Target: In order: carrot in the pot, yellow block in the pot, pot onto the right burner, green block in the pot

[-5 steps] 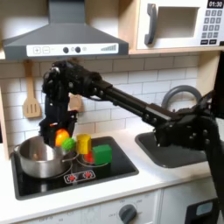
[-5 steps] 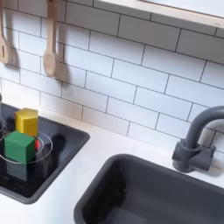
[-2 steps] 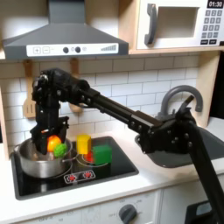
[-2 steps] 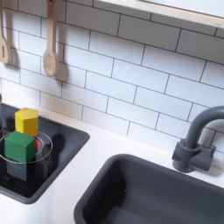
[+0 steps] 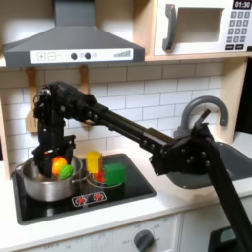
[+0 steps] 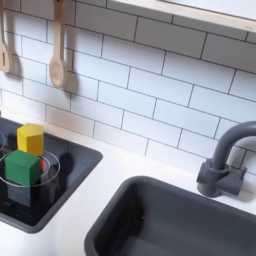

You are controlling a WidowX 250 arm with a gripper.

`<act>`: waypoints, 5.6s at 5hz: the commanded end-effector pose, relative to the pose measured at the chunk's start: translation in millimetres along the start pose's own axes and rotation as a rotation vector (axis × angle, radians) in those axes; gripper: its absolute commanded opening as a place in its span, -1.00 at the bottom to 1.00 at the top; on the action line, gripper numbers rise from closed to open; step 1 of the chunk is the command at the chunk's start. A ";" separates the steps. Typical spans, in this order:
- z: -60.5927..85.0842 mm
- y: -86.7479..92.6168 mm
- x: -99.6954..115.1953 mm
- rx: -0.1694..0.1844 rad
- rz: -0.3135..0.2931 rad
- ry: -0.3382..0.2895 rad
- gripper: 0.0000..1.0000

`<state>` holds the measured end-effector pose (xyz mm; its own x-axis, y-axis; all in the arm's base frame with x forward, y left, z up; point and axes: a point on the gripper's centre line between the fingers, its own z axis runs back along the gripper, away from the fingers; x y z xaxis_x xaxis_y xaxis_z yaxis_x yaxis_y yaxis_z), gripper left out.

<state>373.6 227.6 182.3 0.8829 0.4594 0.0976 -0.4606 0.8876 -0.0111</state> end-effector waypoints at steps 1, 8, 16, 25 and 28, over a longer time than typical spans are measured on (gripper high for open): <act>5.7 0.5 7.3 -0.001 -0.003 -0.015 -0.53; 45.4 -40.6 -20.3 -0.009 -0.143 -0.113 1.00; 51.2 -89.3 -49.4 -0.030 -0.297 -0.084 1.00; 9.8 -105.3 -33.4 -0.021 -0.313 -0.144 1.00; -4.8 -99.8 -27.4 0.004 -0.286 -0.116 1.00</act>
<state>395.2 124.3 172.0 0.9632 0.1810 0.1987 -0.1911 0.9810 0.0328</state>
